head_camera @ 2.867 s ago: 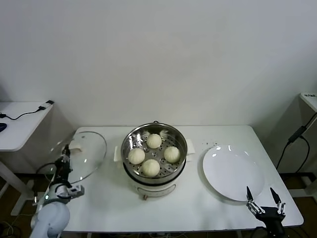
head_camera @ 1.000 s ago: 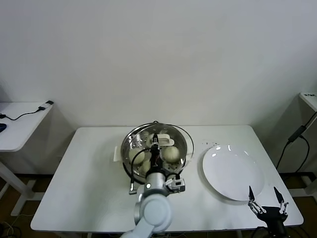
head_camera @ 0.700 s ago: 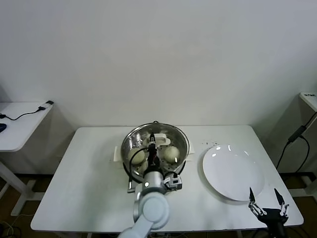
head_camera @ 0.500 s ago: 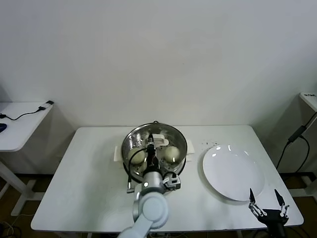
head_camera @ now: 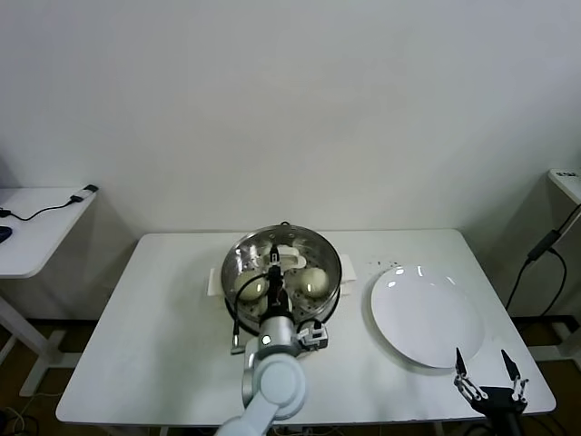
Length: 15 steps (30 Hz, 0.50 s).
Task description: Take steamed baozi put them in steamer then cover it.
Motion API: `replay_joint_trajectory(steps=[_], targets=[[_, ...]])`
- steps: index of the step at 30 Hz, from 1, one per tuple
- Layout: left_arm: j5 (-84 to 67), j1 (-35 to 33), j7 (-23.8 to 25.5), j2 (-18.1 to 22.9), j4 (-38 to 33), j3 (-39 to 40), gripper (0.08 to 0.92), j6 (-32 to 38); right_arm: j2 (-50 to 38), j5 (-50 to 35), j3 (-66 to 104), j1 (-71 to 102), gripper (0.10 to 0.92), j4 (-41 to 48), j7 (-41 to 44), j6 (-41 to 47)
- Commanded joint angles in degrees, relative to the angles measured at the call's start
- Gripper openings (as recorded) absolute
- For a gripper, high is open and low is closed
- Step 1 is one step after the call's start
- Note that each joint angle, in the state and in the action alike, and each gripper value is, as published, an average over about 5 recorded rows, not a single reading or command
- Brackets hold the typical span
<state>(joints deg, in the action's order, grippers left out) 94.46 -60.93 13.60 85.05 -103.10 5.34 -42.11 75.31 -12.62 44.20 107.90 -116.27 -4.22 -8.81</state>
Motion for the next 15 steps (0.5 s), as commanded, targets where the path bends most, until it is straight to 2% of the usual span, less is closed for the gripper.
replay_joint_trajectory(steps=[1,5,15], targets=[[-0.09,0.27,-0.08,-0.09,0.38,-0.18,0.132,-2.33,0.06,0.23,-0.03,0.03,0.823,0.01,0.41,-0.44],[-0.36,-0.20,-0.34,-0.08,0.66,-0.18,0.166,-1.91,0.05,0.30,-0.16,-0.08,0.823,0.00,0.71,-0.47],[-6.17,-0.76,-1.17,-0.84,-1.82,0.61,0.447,-1.76,-0.56,-0.68,-0.60,-0.40,0.823,-0.13,1.59,-0.92]])
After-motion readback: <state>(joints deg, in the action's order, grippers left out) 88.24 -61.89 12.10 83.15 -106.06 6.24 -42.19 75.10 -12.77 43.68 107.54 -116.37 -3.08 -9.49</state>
